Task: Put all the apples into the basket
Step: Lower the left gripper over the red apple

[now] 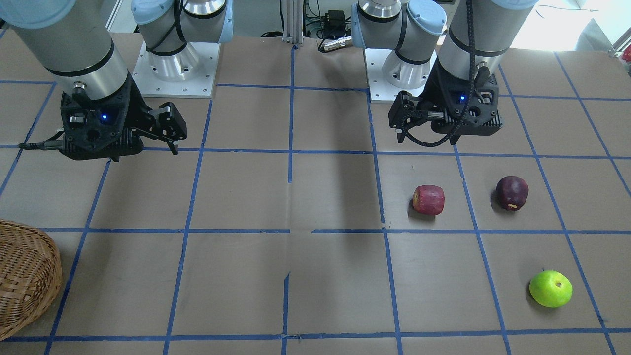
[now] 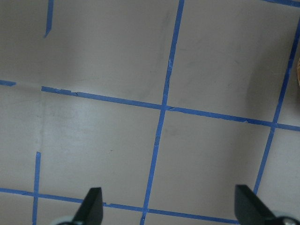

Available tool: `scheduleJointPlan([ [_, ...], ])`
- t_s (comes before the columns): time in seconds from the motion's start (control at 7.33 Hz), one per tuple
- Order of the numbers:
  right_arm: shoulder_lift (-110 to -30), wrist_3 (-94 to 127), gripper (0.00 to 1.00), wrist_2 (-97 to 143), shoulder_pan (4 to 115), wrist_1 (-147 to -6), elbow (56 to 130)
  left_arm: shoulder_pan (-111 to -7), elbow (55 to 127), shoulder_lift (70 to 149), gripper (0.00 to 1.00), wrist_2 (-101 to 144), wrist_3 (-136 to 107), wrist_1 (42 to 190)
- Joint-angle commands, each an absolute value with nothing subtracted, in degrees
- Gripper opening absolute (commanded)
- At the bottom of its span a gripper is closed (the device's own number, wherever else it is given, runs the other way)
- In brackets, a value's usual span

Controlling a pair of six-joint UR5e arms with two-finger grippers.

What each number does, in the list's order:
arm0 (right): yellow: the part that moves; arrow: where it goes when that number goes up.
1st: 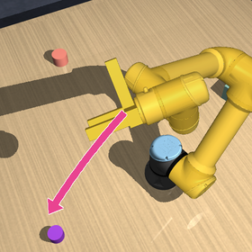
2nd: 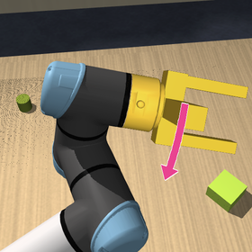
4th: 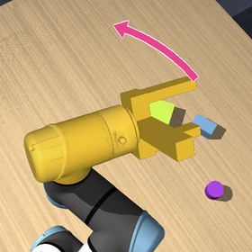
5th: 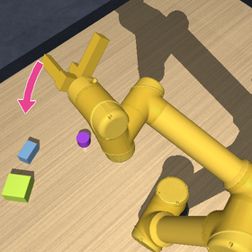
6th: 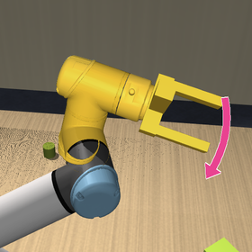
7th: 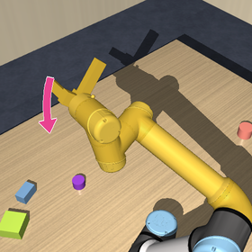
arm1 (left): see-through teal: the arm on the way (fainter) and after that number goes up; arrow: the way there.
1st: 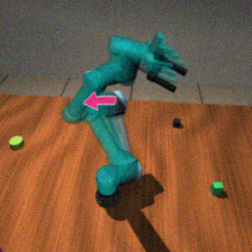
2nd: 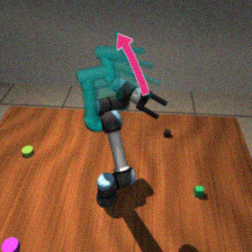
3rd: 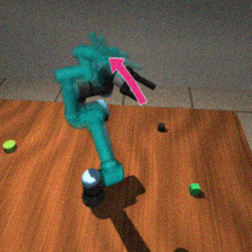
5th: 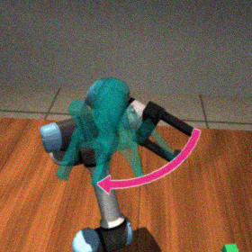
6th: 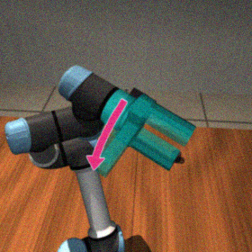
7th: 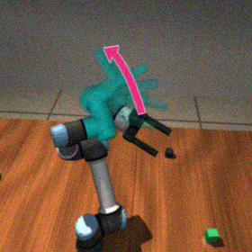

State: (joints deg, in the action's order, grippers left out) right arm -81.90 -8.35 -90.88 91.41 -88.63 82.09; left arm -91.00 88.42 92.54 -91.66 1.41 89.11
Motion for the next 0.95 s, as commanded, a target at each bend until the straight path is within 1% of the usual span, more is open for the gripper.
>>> scheduleJointPlan([
  [0.0,-82.0,-8.3,1.00,-90.9,91.4,-88.7,82.1,-91.0,88.4,92.5,1.00,-91.6,1.4,89.1],
  [0.55,-82.0,-8.3,1.00,-90.7,91.4,-88.6,82.0,-91.0,88.6,92.6,1.00,-91.8,1.6,89.1],
  [0.82,-81.7,-8.3,1.00,-91.0,91.4,-88.6,82.0,-89.9,90.2,92.3,1.00,-92.1,2.7,89.2],
])
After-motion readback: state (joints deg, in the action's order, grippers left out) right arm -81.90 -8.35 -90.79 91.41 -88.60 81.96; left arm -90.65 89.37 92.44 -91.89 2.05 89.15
